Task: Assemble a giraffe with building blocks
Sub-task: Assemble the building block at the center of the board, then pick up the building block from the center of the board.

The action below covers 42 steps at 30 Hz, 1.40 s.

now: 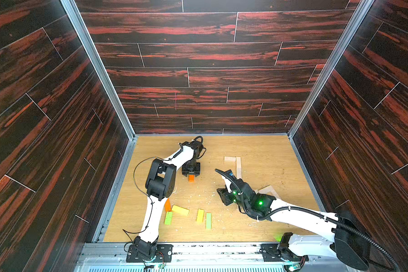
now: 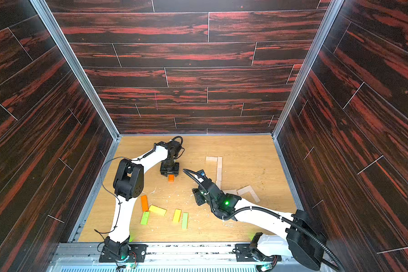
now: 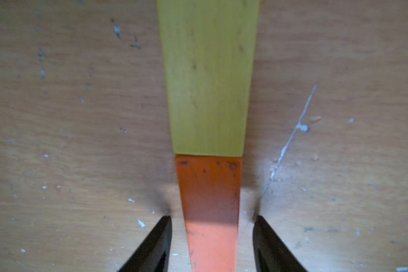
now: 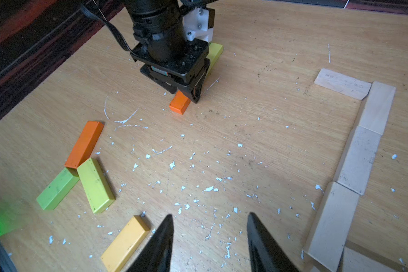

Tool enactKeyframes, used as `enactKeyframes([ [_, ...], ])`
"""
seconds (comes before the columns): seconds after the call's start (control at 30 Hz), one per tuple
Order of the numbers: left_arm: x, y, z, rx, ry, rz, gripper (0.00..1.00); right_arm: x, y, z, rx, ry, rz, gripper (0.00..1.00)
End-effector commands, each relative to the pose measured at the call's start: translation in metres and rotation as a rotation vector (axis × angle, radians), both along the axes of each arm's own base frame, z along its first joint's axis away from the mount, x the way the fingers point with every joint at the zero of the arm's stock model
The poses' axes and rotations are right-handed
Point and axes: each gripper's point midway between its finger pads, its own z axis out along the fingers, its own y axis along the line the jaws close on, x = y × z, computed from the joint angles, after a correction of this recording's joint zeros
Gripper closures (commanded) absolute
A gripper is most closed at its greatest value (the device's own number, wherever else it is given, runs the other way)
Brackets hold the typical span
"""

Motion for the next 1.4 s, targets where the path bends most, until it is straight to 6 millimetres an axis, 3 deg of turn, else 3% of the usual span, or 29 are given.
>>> enactKeyframes([
  [0.0, 0.000, 0.001, 0.019, -0.018, -0.017, -0.016, 0.39, 0.002, 0.002, -0.004, -0.010, 0.011, -0.003, 0.49],
  [0.13, 0.002, 0.000, 0.052, -0.038, -0.088, -0.023, 0.35, 0.003, 0.002, -0.002, -0.008, 0.009, -0.002, 0.49],
  [0.3, -0.009, 0.016, 0.105, -0.017, -0.204, -0.014, 0.26, 0.003, 0.003, 0.003, 0.002, 0.002, 0.000, 0.49],
  [0.5, -0.052, 0.065, 0.142, 0.077, -0.302, 0.081, 0.22, 0.000, 0.009, 0.006, 0.025, 0.007, 0.027, 0.49],
  [0.57, -0.073, 0.084, 0.144, 0.105, -0.317, 0.130, 0.20, -0.002, 0.013, 0.006, 0.031, 0.011, 0.045, 0.49],
  [0.73, -0.121, 0.115, 0.129, 0.080, -0.302, 0.258, 0.16, -0.011, 0.022, 0.002, 0.039, 0.028, 0.083, 0.49],
  [0.93, -0.164, 0.114, 0.074, 0.007, -0.189, 0.351, 0.14, -0.022, 0.031, -0.004, 0.056, 0.049, 0.109, 0.49],
  [1.1, -0.178, 0.111, 0.037, 0.001, -0.115, 0.390, 0.16, -0.024, 0.029, -0.005, 0.045, 0.043, 0.108, 0.49],
  [1.37, -0.184, 0.106, 0.007, -0.012, -0.056, 0.396, 0.26, -0.023, 0.022, -0.007, 0.030, 0.033, 0.090, 0.49],
])
